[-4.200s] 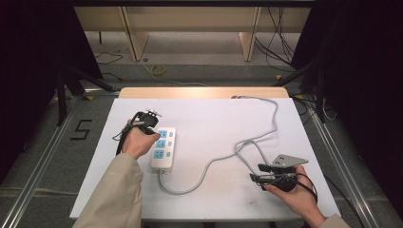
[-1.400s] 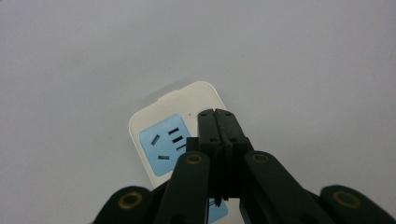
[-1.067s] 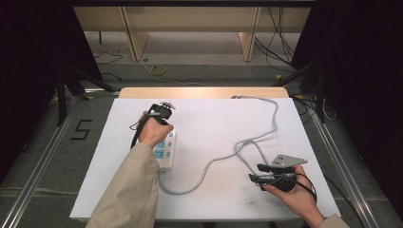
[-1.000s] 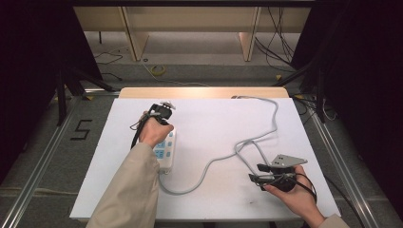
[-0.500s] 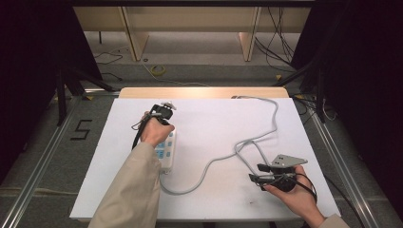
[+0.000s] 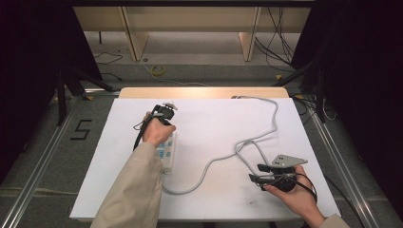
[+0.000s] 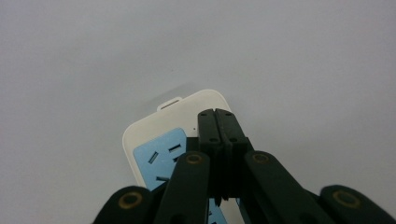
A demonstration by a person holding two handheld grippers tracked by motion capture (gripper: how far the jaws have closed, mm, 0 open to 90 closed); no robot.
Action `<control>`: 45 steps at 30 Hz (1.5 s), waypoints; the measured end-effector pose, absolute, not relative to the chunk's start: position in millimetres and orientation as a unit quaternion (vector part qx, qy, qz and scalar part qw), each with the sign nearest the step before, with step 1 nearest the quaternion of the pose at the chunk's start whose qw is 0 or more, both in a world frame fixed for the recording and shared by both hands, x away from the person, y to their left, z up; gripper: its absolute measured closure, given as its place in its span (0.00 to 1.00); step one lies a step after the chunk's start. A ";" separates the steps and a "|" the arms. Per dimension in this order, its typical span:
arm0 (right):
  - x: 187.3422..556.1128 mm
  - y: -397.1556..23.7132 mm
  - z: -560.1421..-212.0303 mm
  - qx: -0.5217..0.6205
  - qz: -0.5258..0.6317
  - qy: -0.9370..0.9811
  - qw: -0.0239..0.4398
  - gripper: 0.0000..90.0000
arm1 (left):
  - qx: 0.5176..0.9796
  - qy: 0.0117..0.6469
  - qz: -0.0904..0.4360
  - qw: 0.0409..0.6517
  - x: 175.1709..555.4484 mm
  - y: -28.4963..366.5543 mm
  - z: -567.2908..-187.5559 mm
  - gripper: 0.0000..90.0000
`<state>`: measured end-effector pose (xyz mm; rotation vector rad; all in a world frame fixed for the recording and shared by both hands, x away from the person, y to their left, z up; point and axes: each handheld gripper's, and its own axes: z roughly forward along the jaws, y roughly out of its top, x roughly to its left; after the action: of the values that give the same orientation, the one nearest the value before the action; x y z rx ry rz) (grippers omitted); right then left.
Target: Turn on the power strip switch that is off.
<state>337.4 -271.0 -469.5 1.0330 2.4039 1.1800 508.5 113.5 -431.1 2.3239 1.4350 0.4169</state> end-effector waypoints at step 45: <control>337.2 -270.3 -469.9 0.356 0.407 0.831 0.134 0.51 | 0.824 0.526 0.132 0.167 514.1 109.3 -436.0 1.00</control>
<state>337.2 -270.3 -469.9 1.0333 2.4080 1.1788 514.1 109.3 -436.0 2.3435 1.4953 0.3768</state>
